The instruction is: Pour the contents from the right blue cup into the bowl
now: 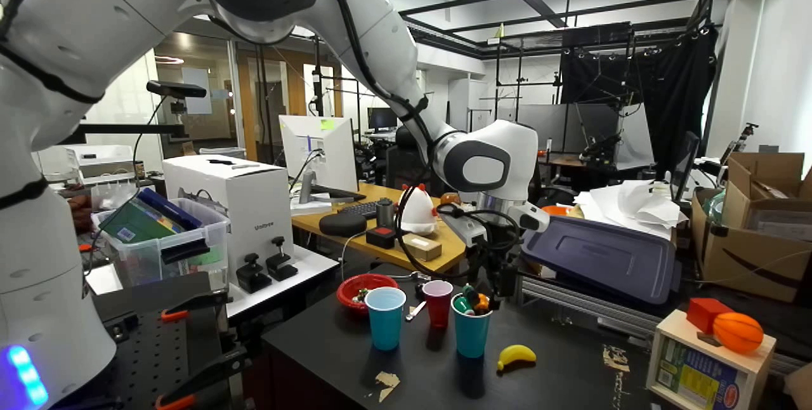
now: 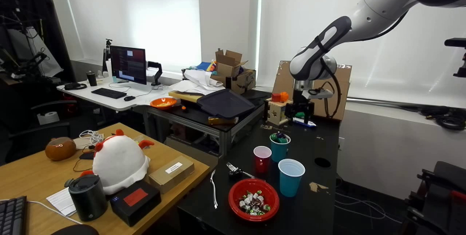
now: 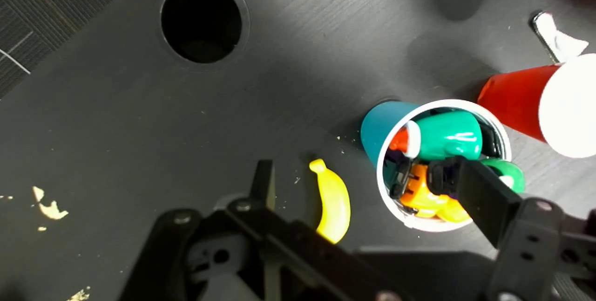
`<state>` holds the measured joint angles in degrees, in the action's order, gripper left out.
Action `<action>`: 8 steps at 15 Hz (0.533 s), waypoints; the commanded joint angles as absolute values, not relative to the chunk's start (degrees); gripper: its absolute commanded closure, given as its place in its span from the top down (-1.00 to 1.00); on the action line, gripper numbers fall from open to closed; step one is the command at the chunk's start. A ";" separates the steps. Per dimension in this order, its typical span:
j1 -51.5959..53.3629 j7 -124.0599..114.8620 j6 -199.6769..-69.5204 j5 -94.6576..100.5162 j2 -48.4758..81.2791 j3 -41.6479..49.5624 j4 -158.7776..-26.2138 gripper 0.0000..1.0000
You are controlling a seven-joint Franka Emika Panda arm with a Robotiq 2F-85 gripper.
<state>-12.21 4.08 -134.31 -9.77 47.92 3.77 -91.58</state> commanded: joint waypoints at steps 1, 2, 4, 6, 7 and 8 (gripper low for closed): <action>-12.94 2.95 -134.58 -10.38 49.49 3.01 -89.52 1.00; -12.99 2.91 -134.55 -10.43 49.78 2.98 -89.26 1.00; -13.08 2.72 -134.48 -10.54 50.41 2.98 -88.69 1.00; -13.15 2.53 -134.56 -10.67 50.98 3.02 -88.23 1.00; -13.20 2.41 -134.49 -10.76 51.31 3.01 -87.91 1.00; -13.27 2.38 -134.44 -10.86 51.60 2.98 -87.66 1.00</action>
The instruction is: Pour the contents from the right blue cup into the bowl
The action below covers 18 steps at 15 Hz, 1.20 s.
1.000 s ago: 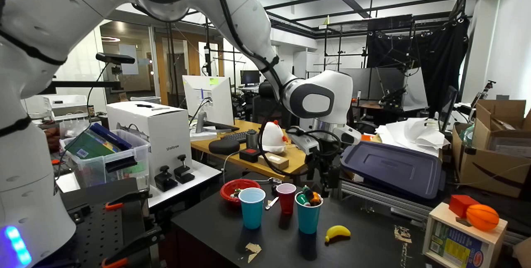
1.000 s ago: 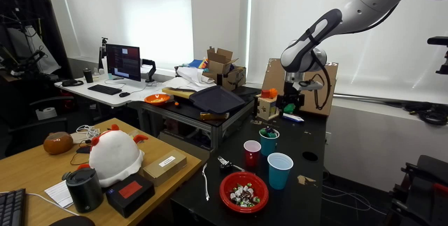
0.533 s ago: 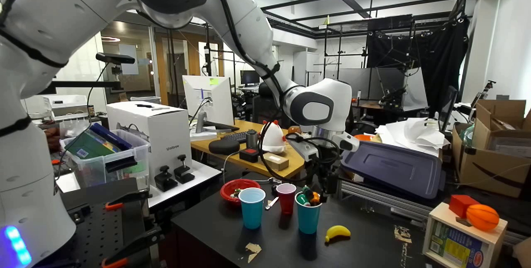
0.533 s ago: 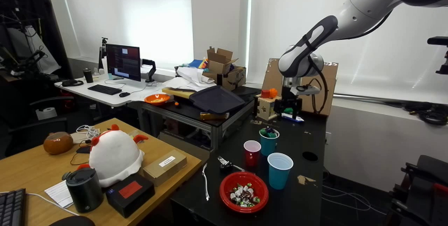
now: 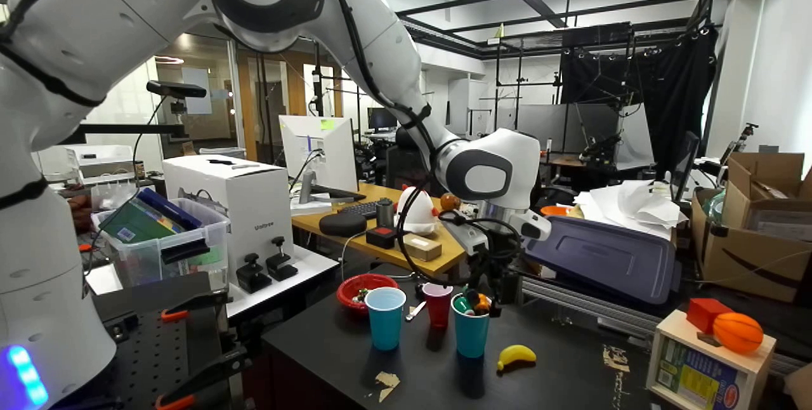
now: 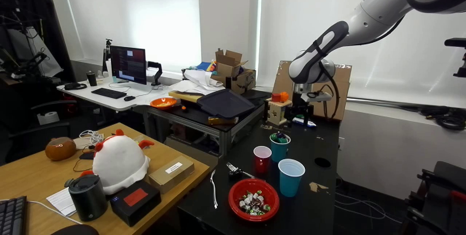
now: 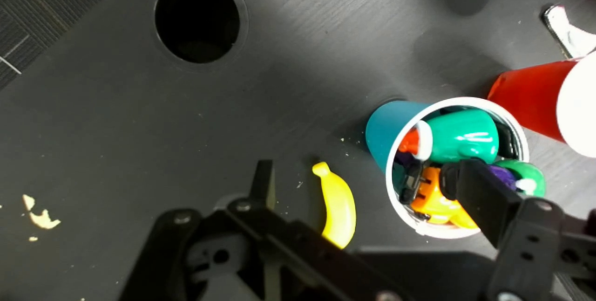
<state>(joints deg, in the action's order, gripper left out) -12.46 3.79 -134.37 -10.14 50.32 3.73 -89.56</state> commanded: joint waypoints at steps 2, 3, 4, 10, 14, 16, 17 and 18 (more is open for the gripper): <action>-13.58 2.68 -134.31 -11.07 52.20 2.68 -87.10 1.00; -13.64 2.74 -134.44 -11.03 52.45 2.59 -86.94 1.00; -13.76 2.97 -134.51 -10.95 52.72 2.51 -86.70 1.00; -14.46 3.73 -133.57 -10.66 55.19 2.33 -84.38 1.00; -14.55 3.96 -133.49 -10.29 57.11 2.27 -82.41 1.00; -14.51 4.10 -133.51 -10.03 57.98 2.32 -81.33 1.00; -14.51 4.13 -133.44 -9.97 58.37 2.31 -80.78 1.00; -14.53 4.18 -133.39 -9.94 58.83 2.26 -80.18 1.00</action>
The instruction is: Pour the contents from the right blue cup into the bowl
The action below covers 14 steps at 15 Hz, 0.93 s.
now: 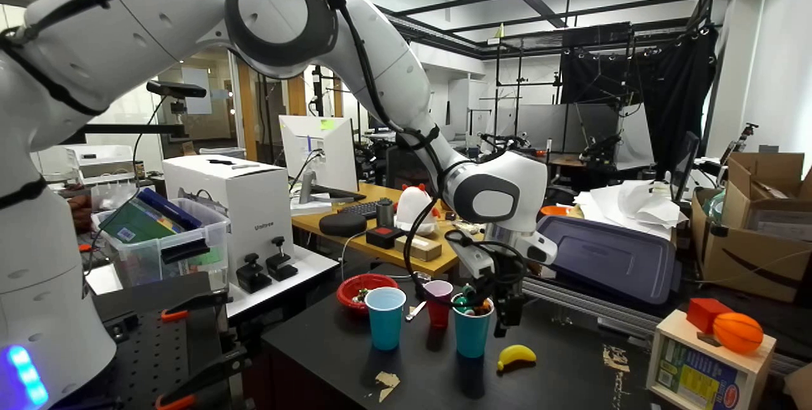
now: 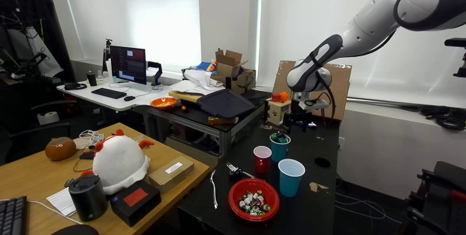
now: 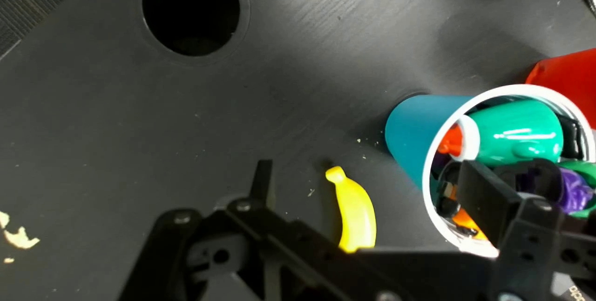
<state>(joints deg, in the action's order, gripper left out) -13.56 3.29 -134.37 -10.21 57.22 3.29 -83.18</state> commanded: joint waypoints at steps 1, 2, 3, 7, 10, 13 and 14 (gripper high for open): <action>-14.53 4.20 -133.22 -9.90 59.22 2.22 -79.59 1.00; -14.55 4.27 -133.17 -9.89 59.60 2.15 -79.00 1.00; -14.57 4.41 -133.20 -9.83 59.96 2.10 -78.45 1.00; -15.21 5.23 -131.29 -10.17 61.29 1.19 -76.20 1.00; -15.19 6.07 -129.64 -9.52 62.10 1.05 -75.31 1.00; -14.91 6.58 -129.45 -8.78 62.65 1.50 -74.89 1.00; -14.84 6.64 -129.75 -8.55 62.77 1.63 -74.81 1.00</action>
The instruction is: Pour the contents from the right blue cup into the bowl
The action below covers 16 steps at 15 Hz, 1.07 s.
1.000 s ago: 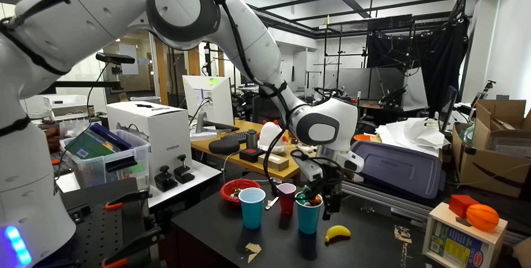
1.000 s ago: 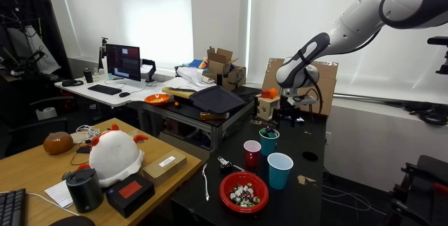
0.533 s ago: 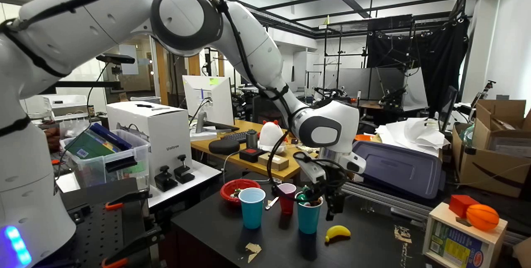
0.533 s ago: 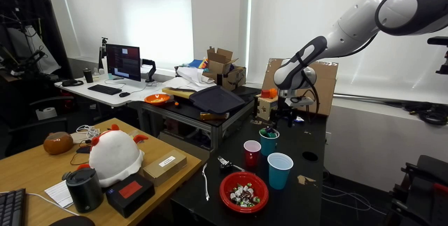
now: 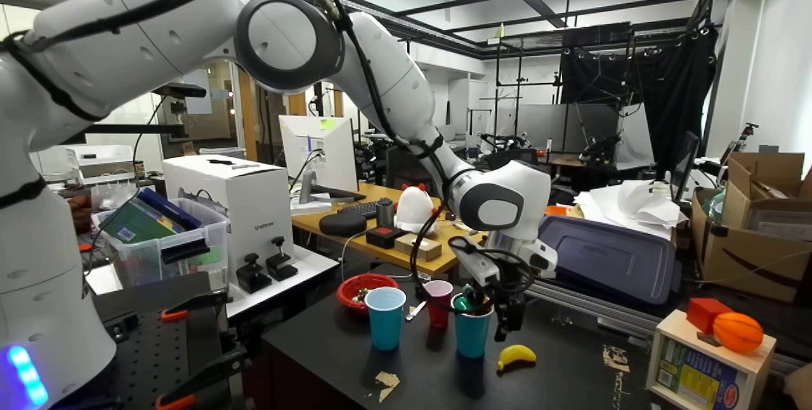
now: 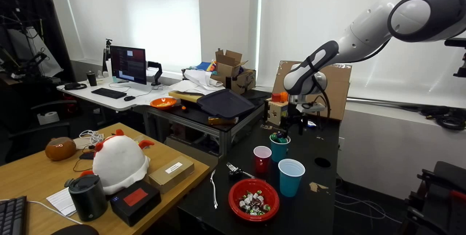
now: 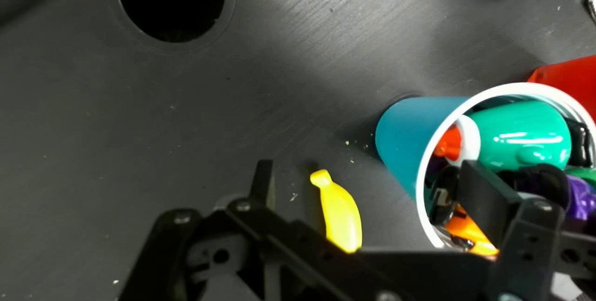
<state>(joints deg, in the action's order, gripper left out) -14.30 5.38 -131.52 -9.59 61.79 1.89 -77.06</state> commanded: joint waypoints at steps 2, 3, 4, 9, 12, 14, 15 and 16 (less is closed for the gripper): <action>-14.73 6.55 -130.65 -8.10 62.77 1.80 -74.92 1.00; -14.74 6.58 -131.14 -8.00 62.75 1.79 -74.93 1.00; -14.83 6.61 -131.32 -8.06 62.71 1.66 -74.86 1.00; -14.52 6.22 -133.40 -7.56 62.47 1.94 -74.58 1.00; -14.35 6.08 -134.08 -6.87 62.55 2.18 -74.67 1.00; -14.21 5.91 -133.95 -6.30 62.67 2.42 -74.62 1.00; -14.19 5.98 -133.84 -6.04 62.67 2.45 -74.64 1.00; -14.18 6.05 -133.95 -5.85 62.75 2.49 -74.62 1.00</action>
<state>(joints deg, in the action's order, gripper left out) -14.35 5.42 -133.47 -6.83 62.27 2.13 -75.41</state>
